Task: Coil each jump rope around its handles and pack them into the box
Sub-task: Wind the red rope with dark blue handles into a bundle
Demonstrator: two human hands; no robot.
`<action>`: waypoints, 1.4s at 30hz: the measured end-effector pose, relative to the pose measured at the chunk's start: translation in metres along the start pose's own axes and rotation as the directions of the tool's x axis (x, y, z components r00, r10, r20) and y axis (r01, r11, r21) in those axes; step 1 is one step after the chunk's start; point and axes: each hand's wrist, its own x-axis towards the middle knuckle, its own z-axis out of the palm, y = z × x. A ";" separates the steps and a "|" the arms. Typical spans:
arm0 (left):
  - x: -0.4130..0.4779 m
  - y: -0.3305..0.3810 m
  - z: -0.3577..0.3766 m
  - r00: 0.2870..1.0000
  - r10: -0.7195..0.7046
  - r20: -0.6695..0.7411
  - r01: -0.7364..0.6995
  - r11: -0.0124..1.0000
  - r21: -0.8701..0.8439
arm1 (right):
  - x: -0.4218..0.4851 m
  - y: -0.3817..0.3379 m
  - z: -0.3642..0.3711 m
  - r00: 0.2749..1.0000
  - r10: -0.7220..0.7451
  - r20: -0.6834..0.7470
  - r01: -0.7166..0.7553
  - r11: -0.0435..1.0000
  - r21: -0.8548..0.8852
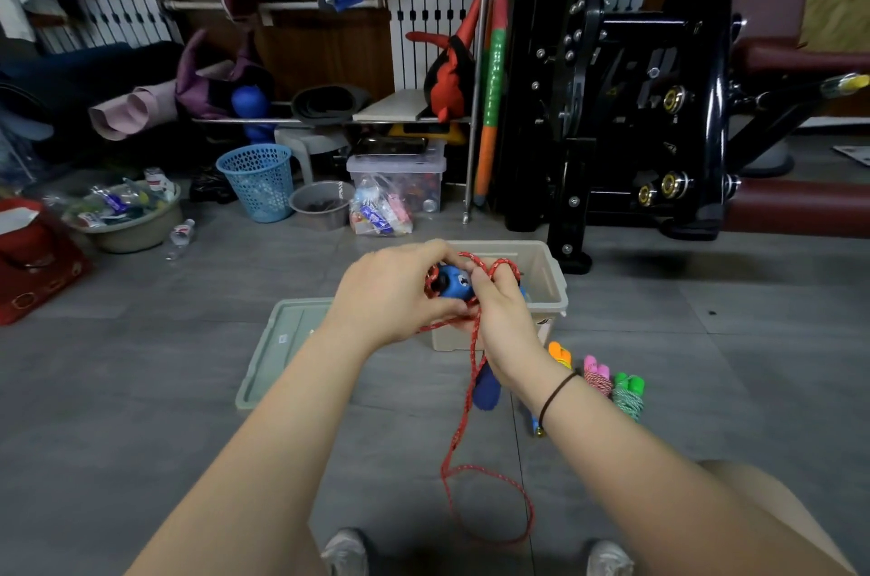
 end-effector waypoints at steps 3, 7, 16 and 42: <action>-0.001 -0.001 -0.003 0.994 -0.075 -0.082 0.060 0.984 -0.167 | 0.000 -0.013 -0.007 0.994 0.104 -0.026 -0.104 0.994 -0.020; 0.000 -0.019 -0.012 0.969 -0.210 -0.129 0.096 0.804 -0.587 | 0.007 -0.027 -0.026 0.936 0.341 -0.092 -0.349 0.933 -0.087; -0.004 -0.055 -0.028 0.857 -0.503 -0.109 -0.023 0.173 -0.985 | 0.020 -0.035 -0.056 0.920 0.390 -0.033 -0.242 0.503 -0.830; 0.008 0.032 0.025 0.855 -0.222 0.468 0.455 -0.112 -0.884 | 0.012 -0.066 -0.035 0.986 0.165 0.007 -0.138 0.797 0.588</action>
